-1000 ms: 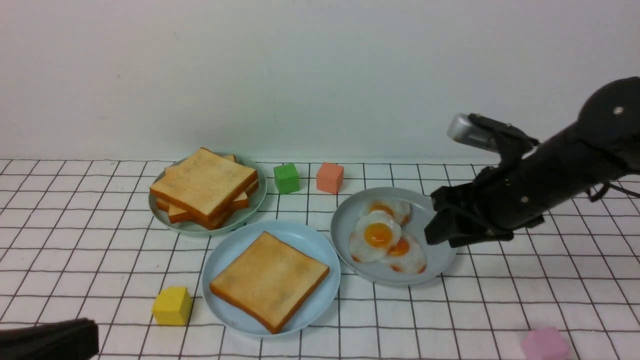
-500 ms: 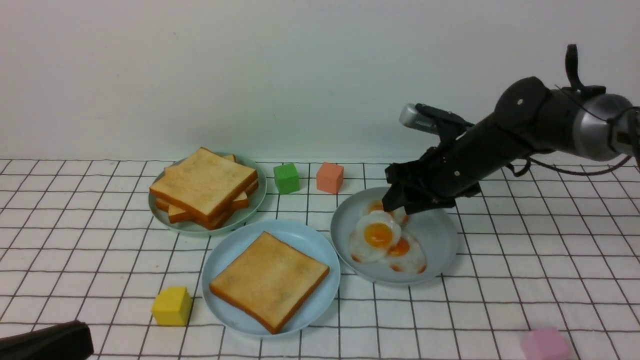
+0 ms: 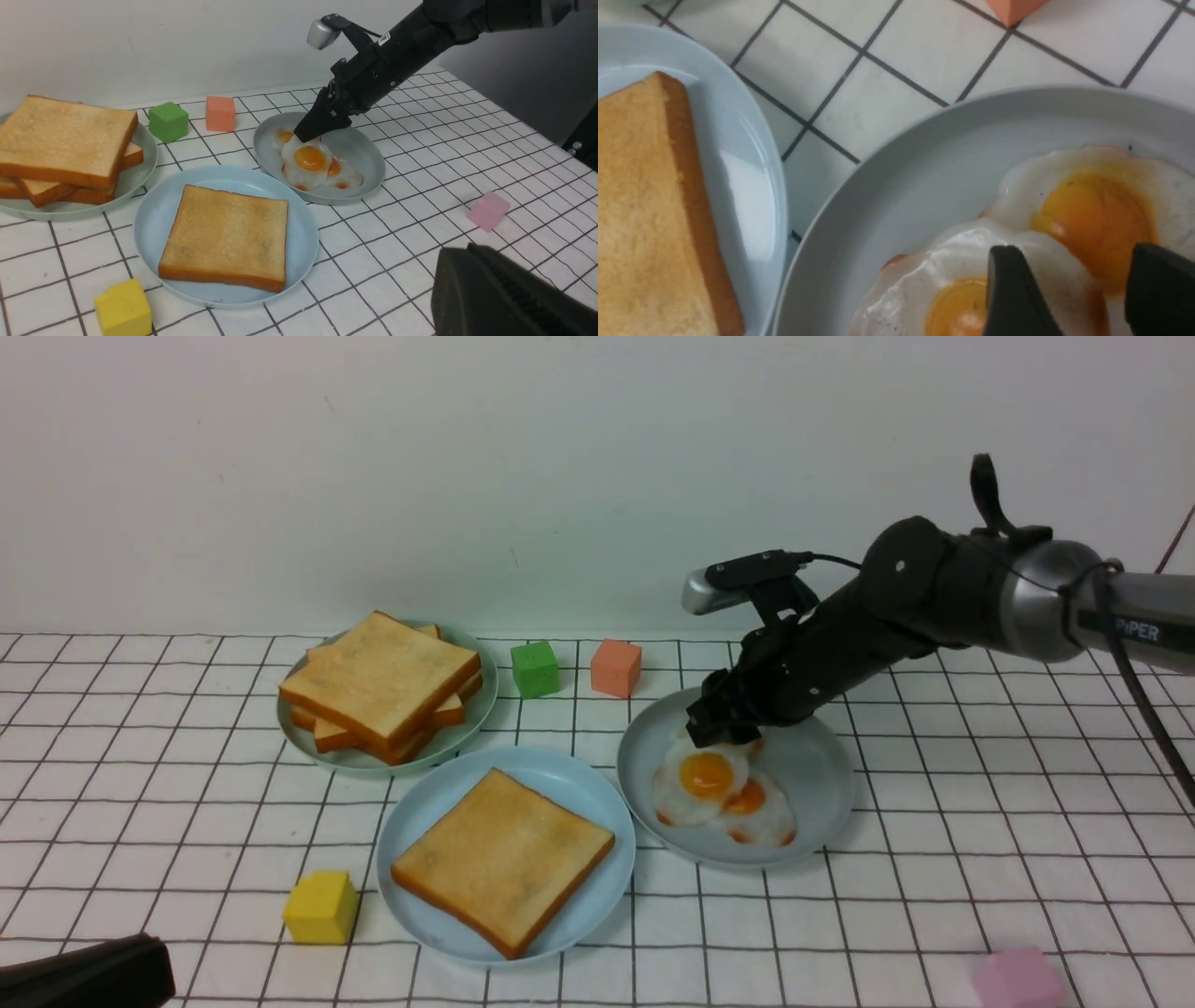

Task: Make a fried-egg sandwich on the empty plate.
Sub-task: Use the right arm to grab a fried egg, then use the right arm to place the fried egg on the slice of bread in the middle

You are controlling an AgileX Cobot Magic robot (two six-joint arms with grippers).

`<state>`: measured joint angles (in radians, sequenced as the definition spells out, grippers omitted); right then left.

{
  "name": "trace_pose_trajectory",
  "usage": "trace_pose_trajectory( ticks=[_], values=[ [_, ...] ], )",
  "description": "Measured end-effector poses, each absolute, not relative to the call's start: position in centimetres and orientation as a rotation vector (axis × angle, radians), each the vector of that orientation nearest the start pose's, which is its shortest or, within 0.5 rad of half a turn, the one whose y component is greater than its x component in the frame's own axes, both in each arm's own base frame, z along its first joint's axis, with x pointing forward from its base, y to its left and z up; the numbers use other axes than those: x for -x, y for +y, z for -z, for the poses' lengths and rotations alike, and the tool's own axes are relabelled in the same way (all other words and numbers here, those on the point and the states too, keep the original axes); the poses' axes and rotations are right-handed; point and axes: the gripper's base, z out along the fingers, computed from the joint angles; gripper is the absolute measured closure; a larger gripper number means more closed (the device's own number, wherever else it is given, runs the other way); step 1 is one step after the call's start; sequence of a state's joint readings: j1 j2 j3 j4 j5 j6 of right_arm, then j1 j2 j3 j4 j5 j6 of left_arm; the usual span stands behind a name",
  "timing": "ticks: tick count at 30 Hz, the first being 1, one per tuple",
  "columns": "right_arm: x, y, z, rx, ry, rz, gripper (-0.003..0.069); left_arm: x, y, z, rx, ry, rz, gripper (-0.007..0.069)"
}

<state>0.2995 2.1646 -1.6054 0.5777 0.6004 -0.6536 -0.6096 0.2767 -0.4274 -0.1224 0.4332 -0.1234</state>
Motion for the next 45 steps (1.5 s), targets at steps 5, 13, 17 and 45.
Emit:
trace_pose_trajectory(
  ticks=[5,13,17,45],
  values=[
    [-44.3,16.6,-16.2,0.699,2.463,-0.446,0.0305,-5.2,-4.2,-30.0,-0.375,1.771,0.653,0.0638],
    [-44.4,16.6,-16.0,0.697,2.464,-0.444,0.0365,-5.2,-4.2,-30.0,-0.375,1.771,0.653,0.0638],
    [-44.4,16.5,-16.0,0.711,2.465,-0.433,0.0422,-5.2,-4.2,-30.0,-0.375,1.771,0.653,0.0638],
    [-38.1,16.7,-30.5,0.679,2.370,-0.770,0.0582,-5.3,-4.1,-29.9,-0.397,1.775,0.611,0.0627]
  ],
)
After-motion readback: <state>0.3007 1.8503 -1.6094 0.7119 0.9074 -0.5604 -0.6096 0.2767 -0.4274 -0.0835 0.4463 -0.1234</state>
